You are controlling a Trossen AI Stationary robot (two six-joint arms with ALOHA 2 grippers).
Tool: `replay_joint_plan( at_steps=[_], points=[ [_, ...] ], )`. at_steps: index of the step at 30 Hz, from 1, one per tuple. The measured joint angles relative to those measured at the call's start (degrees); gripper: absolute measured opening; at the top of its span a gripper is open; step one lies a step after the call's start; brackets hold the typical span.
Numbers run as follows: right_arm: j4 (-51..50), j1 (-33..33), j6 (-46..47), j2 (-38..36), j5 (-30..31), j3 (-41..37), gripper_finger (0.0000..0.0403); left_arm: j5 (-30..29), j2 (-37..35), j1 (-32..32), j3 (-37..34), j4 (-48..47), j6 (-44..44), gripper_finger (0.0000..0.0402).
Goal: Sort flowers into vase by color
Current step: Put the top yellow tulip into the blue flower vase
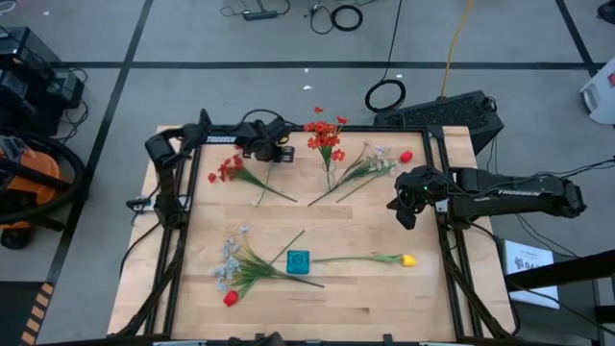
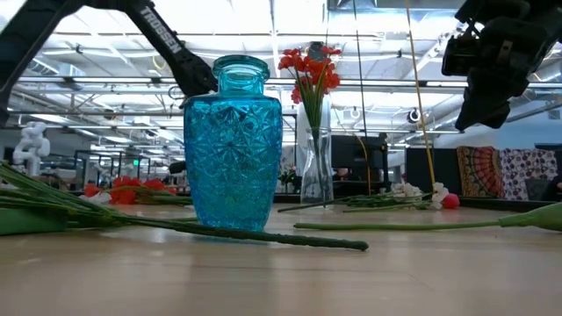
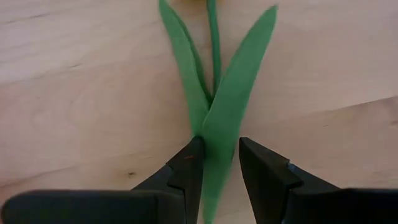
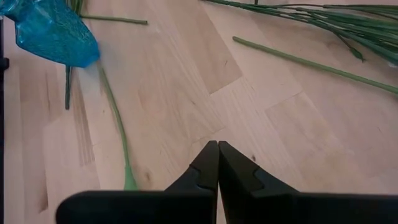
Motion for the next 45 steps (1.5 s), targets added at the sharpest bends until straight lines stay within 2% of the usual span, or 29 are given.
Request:
replay_joint_plan(
  at_steps=[6,13,19,22,29,32,37,41,45],
  points=[
    [0.63,0.00,0.42,0.00,0.00,0.00,0.0000,-1.24,2.69,-0.96,2.15,-4.33,-1.71,0.0099],
    [1.44,0.00,0.44,0.00,0.01,0.00,0.0000,-2.32,0.75,-2.31,1.83,-5.78,-2.29,0.0013],
    [1.36,0.00,0.60,0.00,0.01,0.00,0.0000,-2.01,-3.67,-5.08,1.53,-7.47,-3.62,0.0007],
    [1.30,0.00,0.85,0.00,0.01,0.00,0.0000,-4.78,-8.40,-8.00,1.58,-7.79,-4.45,0.0004],
    [1.22,0.00,0.85,0.00,0.02,0.00,0.0000,-17.42,-23.24,-18.33,1.69,-7.39,-10.55,0.0002],
    [1.25,0.00,0.85,0.00,0.02,0.00,0.0000,-25.40,-29.20,-25.09,1.69,-7.31,-12.81,0.0002],
    [1.25,0.00,0.85,0.00,0.02,0.00,0.0000,-42.63,-35.06,-38.63,1.72,-3.23,-13.34,0.0001],
    [1.33,0.00,0.76,0.00,0.03,0.00,0.0000,-53.78,-35.60,-48.52,1.41,4.31,-6.41,0.0001],
    [1.50,0.00,0.39,0.00,0.04,0.00,0.0000,-55.51,-34.25,-54.18,-1.95,18.66,2.94,0.0000]
  ],
)
